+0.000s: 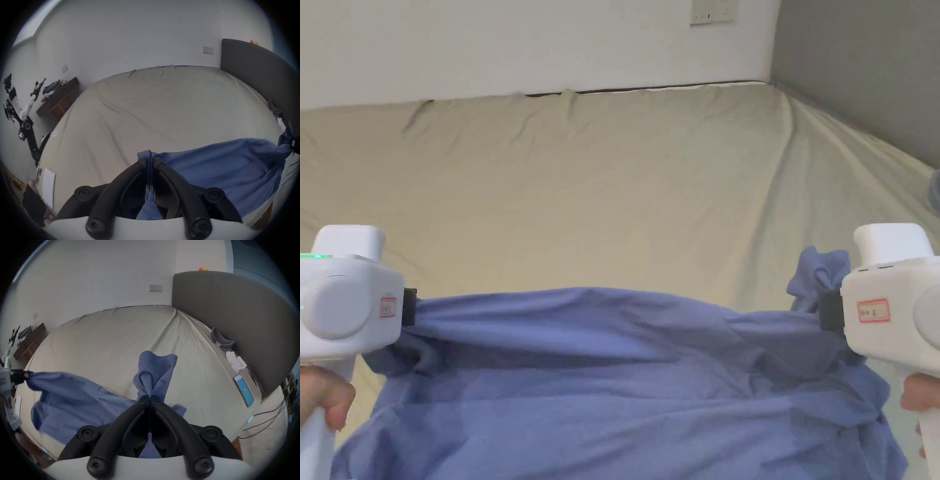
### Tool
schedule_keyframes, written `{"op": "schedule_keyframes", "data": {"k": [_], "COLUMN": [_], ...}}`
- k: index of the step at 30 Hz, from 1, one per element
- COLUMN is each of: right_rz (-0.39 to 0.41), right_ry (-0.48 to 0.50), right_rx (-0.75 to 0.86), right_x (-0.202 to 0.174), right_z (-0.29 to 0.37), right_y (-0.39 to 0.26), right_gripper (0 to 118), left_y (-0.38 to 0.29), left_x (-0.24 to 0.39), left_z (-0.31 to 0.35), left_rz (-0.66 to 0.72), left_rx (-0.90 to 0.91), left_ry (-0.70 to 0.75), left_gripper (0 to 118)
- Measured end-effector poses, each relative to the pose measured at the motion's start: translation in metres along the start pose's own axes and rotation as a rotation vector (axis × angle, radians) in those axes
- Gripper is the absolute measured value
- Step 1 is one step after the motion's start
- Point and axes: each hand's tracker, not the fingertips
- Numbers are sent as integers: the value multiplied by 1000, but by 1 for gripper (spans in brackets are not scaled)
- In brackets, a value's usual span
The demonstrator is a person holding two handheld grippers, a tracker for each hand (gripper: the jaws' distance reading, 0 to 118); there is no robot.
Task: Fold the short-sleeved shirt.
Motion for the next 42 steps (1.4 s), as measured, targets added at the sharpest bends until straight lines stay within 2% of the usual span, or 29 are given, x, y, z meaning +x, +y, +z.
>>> {"op": "schedule_keyframes", "data": {"k": [3, 6, 9, 10, 11, 12, 13, 14, 15, 16, 17, 18, 21, 26, 27, 28, 29, 30, 32, 33, 36, 37, 38, 39, 40, 42], "right_rz": [-14, -89, -55, -74, -84, -75, -72, -79, -97, -115, -124, -128, -105, -44, -16, 16, 40, 68, 130, 150, 113, 95, 88, 80, 75, 82], "right_ry": [-40, -45, -42, -78, -69, -59, -51, -60, -50, -32, -31, -45, -67, 18, 47, 85, 120, 139, 84, 101, 203, 214, 227, 239, 251, 262], "right_rx": [-21, -102, -114, -166, -193, -178, -159, -153, -154, -162, -146, -89, -16, 172, 178, 183, 203, 220, 223, 200, 150, 151, 152, 150, 147, 143], "right_x": [6, 19, 25, 23, 19, 17, 15, 12, 14, 17, 18, 17, 12, -20, -28, -37, -44, -54, -71, -74, -75, -74, -72, -70, -69, -69], "right_z": [27, 35, 25, 18, 11, 10, 11, 12, 12, 14, 20, 31, 51, 69, 68, 66, 64, 64, 58, 55, 46, 44, 42, 40, 37, 31], "right_y": [-42, -79, -109, -111, -110, -110, -112, -112, -111, -110, -109, -105, -86, -52, -49, -47, -46, -48, -52, -52, -53, -53, -52, -52, -51, -50], "right_gripper": [3, 3, 3, 3, 4, 10, 34, 86, 110, 110, 105, 106, 106, 104, 97, 78, 35, 8, 6, 6, 6, 6, 6, 6, 6, 6], "left_y": [-39, -80, -116, -124, -131, -133, -136, -134, -134, -132, -130, -128, -116, -86, -81, -76, -74, -74, -75, -77, -94, -102, -111, -119, -128, -143], "left_x": [-12, -25, -30, -29, -29, -27, -26, -22, -22, -23, -24, -24, -24, -6, -1, 6, 12, 14, 8, 2, -20, -30, -42, -52, -60, -68], "left_z": [28, 41, 37, 31, 26, 25, 25, 25, 27, 30, 33, 39, 67, 102, 106, 109, 107, 104, 98, 95, 79, 70, 61, 51, 39, 19], "left_rz": [37, 123, 149, 159, 165, 163, 150, 119, 93, 79, 86, 92, 104, 133, 106, 32, -23, -17, 69, 131, 297, 363, 446, 524, 597, 670], "left_rx": [-21, -78, -151, -172, -160, -184, -190, -203, -230, -234, -225, -205, -84, 129, 128, 149, 152, 154, 127, 119, 100, 89, 63, 31, -17, -91], "left_ry": [47, 42, 27, 33, 24, 15, 14, 6, -8, -17, -7, 4, 6, -67, -60, -48, -11, 29, -71, -98, -145, -171, -204, -246, -294, -335], "left_gripper": [7, 7, 7, 7, 7, 7, 8, 14, 32, 63, 99, 102, 102, 101, 90, 55, 0, 0, 0, 0, 0, 2, 30, 76, 114, 118]}}
